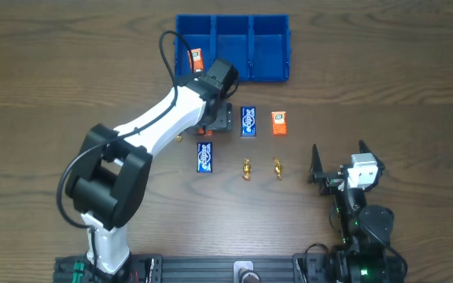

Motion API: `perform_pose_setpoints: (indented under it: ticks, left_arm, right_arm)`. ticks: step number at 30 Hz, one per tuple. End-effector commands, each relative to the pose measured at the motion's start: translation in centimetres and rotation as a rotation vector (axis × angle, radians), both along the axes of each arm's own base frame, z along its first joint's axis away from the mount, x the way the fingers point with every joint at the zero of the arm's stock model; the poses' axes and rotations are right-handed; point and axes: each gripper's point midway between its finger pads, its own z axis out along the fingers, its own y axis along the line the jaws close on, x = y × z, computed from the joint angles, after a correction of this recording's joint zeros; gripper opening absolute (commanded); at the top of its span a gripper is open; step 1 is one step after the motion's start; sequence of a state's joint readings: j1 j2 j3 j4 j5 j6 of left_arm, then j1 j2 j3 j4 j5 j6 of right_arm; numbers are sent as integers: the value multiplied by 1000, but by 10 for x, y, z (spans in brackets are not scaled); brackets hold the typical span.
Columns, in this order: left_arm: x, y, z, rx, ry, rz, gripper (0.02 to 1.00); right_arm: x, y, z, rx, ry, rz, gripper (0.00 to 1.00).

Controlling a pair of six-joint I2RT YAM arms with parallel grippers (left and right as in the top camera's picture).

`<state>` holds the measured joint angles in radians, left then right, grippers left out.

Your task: Sort Candies Into Trays

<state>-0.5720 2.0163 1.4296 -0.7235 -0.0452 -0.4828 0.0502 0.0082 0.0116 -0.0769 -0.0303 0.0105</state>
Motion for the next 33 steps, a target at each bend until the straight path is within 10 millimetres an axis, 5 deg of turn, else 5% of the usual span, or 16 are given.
perform_pose_setpoints:
  ticks: [1,10,17,22,26,30,33]
  left_arm:
    - [-3,-2,-15,-10,44,29,829]
    - [-3,2,-33,-11,82,44,763]
    - [-1,2,-34,-14,78,46,397]
    - [3,-1,-25,-34,53,45,349]
    - [35,-3,41,-67,-131,45,347]
    - [91,10,154,-63,-374,25,354]
    - [130,24,195,-75,-442,40,358]
  right_arm:
    - [0,-1,-1,-4,1,-5,998]
    - [0,-1,-1,-4,1,-5,998]
    - [0,-1,-1,-4,1,-5,998]
    - [0,-1,-1,-4,1,-5,998]
    - [0,-1,-1,-4,1,-5,998]
    - [0,-1,-1,-4,1,-5,998]
    - [0,-1,-1,-4,1,-5,998]
